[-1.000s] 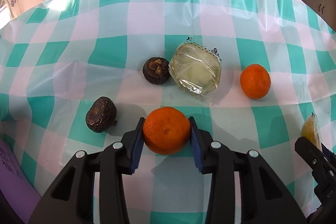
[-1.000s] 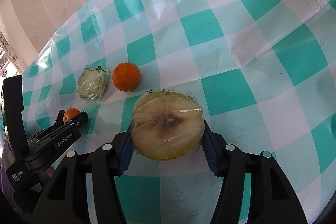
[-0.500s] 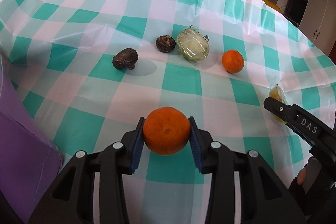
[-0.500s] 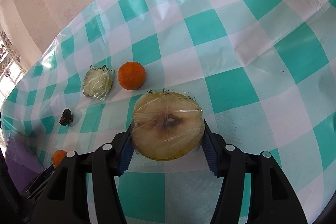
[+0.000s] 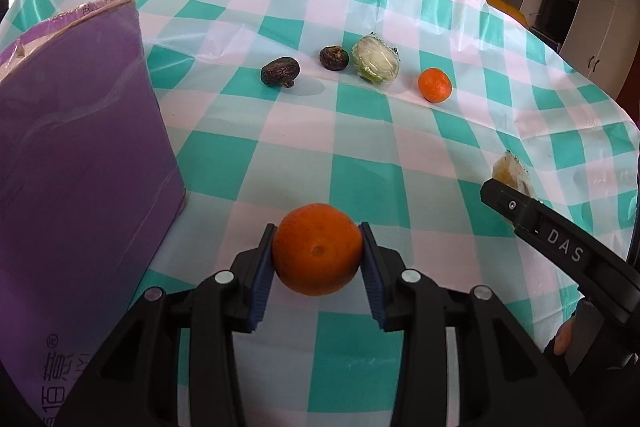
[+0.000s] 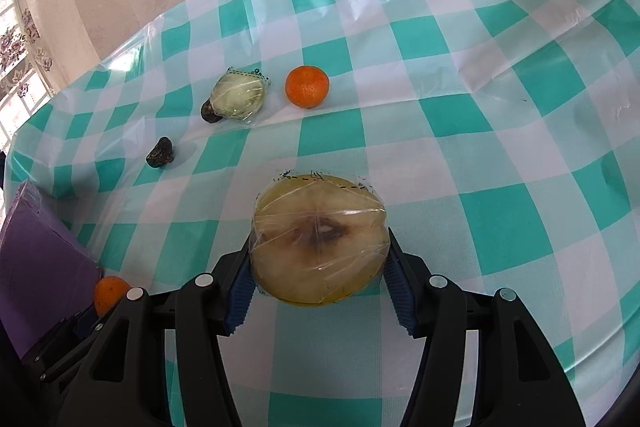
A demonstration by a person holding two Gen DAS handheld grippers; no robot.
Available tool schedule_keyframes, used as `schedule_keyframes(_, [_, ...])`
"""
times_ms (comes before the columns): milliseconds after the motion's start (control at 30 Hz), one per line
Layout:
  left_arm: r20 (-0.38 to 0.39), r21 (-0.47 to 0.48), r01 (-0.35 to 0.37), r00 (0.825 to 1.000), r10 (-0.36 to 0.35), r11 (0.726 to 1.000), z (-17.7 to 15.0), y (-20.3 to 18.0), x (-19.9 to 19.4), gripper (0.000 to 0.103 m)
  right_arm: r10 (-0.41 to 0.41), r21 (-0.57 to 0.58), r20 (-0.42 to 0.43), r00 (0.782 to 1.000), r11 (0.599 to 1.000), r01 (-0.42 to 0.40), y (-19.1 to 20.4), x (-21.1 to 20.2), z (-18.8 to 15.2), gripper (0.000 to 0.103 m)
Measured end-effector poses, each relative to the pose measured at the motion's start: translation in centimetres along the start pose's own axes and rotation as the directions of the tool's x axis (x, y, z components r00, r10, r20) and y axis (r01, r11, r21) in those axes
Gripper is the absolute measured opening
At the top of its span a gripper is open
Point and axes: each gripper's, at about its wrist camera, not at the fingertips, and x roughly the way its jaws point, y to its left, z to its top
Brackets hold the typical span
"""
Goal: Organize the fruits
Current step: 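Carry the orange and pear half over the purple box with both tools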
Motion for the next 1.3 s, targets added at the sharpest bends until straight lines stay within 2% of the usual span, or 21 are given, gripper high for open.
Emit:
schedule_keyframes(333, [0.007,0.034,-0.005,1.000,0.004,0.999,-3.4,1.4,-3.4,0.040,-0.004,-0.096,-0.018,1.000,0.995,0.002,2.6,-3.0,-4.0,0.056])
schedule_keyframes(533, [0.086,0.105,-0.063,0.995,0.054,0.992,-4.9,1.2,-6.6,0.040,-0.006,-0.172,0.005,1.000,0.985,0.007,4.2,-5.2,-5.8,0.056])
schedule_keyframes(600, [0.157,0.098,-0.079,0.986,0.063,0.992,-5.1,1.3,-8.7,0.040,-0.010,-0.162,0.053,0.999,0.987,0.018,4.3,-6.5,-5.9,0.056])
schedule_keyframes(733, [0.289,0.117,-0.099,0.955,0.061,0.988,-4.8,1.2,-13.1,0.040,0.036,-0.161,0.126,0.991,0.987,-0.015,5.4,-9.0,-5.6,0.057])
schedule_keyframes(867, [0.375,0.125,-0.110,0.925,0.056,0.986,-4.6,1.4,-17.2,0.040,0.097,-0.204,0.179,0.979,0.977,-0.060,7.8,-11.4,-5.3,0.056])
schedule_keyframes(933, [0.395,0.118,-0.124,0.916,0.068,0.985,-4.5,2.0,-18.7,0.040,0.122,-0.236,0.195,0.973,0.969,-0.075,9.2,-12.5,-5.2,0.057])
schedule_keyframes(1100, [0.408,0.070,-0.153,0.906,0.112,0.986,-4.5,4.6,-21.6,0.040,0.195,-0.316,0.206,0.959,0.941,-0.124,13.0,-14.7,-5.6,0.057])
schedule_keyframes(1300, [0.435,-0.026,-0.234,0.873,0.222,0.972,-4.6,8.9,-24.2,0.040,0.277,-0.402,0.232,0.932,0.900,-0.167,17.2,-17.0,-6.1,0.057])
